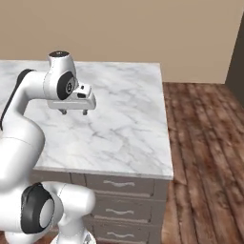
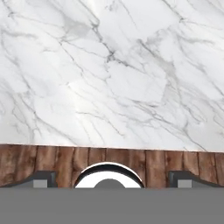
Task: Take a straw from the drawer in front and place it inside the glass cup on the dining counter.
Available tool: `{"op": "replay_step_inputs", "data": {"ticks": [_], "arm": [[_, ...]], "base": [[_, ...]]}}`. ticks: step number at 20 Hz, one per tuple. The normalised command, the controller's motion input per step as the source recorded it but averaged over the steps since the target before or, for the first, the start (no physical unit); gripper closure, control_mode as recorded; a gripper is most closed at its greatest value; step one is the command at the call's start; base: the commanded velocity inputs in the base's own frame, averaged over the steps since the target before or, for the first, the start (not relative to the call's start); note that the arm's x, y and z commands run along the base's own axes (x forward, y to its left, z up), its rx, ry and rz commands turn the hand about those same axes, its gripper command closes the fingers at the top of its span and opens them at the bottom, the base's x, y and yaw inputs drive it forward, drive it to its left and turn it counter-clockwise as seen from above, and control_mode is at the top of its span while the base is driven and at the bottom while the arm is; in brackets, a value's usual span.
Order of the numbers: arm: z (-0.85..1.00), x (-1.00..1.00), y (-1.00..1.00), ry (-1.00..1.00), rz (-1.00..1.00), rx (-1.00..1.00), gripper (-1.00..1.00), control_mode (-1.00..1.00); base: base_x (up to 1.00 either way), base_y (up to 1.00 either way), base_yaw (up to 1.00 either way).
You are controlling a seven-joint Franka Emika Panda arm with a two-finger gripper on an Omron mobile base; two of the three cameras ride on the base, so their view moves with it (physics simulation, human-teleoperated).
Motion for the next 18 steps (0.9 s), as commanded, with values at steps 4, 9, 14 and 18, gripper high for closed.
{"op": "replay_step_inputs", "data": {"ticks": [4, 9, 14, 18], "arm": [[0.0, 0.0, 0.0, 0.0, 0.0, 0.0, -1.0, 1.0], [0.0, 0.0, 0.0, 0.0, 0.0, 0.0, -1.0, 1.0], [0.0, 0.0, 0.0, 0.0, 0.0, 0.0, -1.0, 1.0], [0.0, 0.0, 0.0, 0.0, 0.0, 0.0, -1.0, 1.0]], "base": [[-0.43, 0.39, -0.31], [-0.5, 0.02, -0.15], [-0.61, 0.12, -0.1], [-0.41, 0.3, -0.23]]}}
